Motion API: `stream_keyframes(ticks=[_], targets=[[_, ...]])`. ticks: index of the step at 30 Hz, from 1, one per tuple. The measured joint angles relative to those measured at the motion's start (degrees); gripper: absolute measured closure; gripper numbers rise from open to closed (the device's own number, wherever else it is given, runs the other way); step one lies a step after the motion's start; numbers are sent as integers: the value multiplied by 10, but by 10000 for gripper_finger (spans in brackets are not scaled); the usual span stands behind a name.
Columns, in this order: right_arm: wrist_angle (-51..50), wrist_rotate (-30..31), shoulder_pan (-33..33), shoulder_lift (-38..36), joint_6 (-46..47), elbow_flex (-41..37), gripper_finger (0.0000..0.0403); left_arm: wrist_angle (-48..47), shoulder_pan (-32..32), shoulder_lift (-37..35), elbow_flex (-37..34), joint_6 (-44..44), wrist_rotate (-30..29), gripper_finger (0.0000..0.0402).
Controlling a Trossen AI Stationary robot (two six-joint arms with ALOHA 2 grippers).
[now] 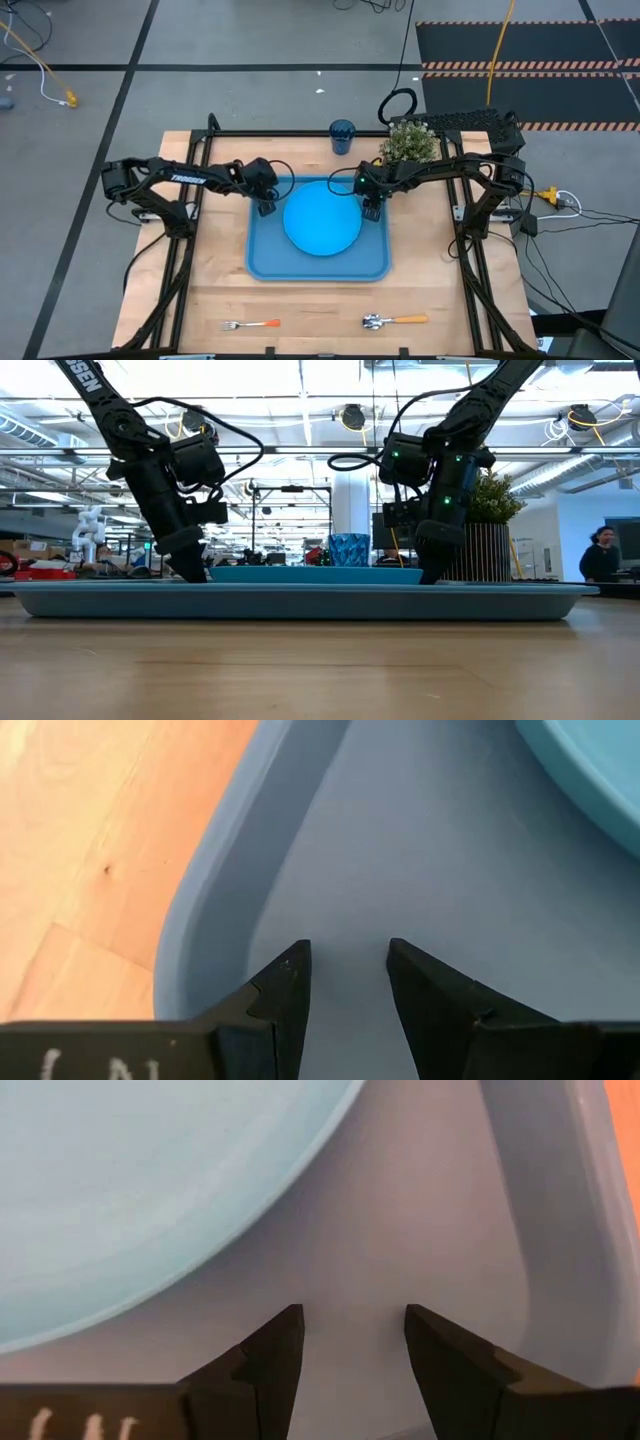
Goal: Pick and place plate/cup/fork/spoon on tray
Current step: Move the blue tray to the center of the table
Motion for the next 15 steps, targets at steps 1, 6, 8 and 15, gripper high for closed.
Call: stream_keyframes(ticks=[1,6,8,15], targets=[[0,0,0,0,-1,0,232,-1,-2,0,0,-2,1,259],[-1,11,-4,0,-10,0,232,-3,-12,-1,0,-7,9,259],[-1,10,-4,0,-10,0,232,-3,-14,-1,0,-7,10,259],[-1,10,-4,0,-9,0,232,-1,-14,-1,0,-3,-4,259]])
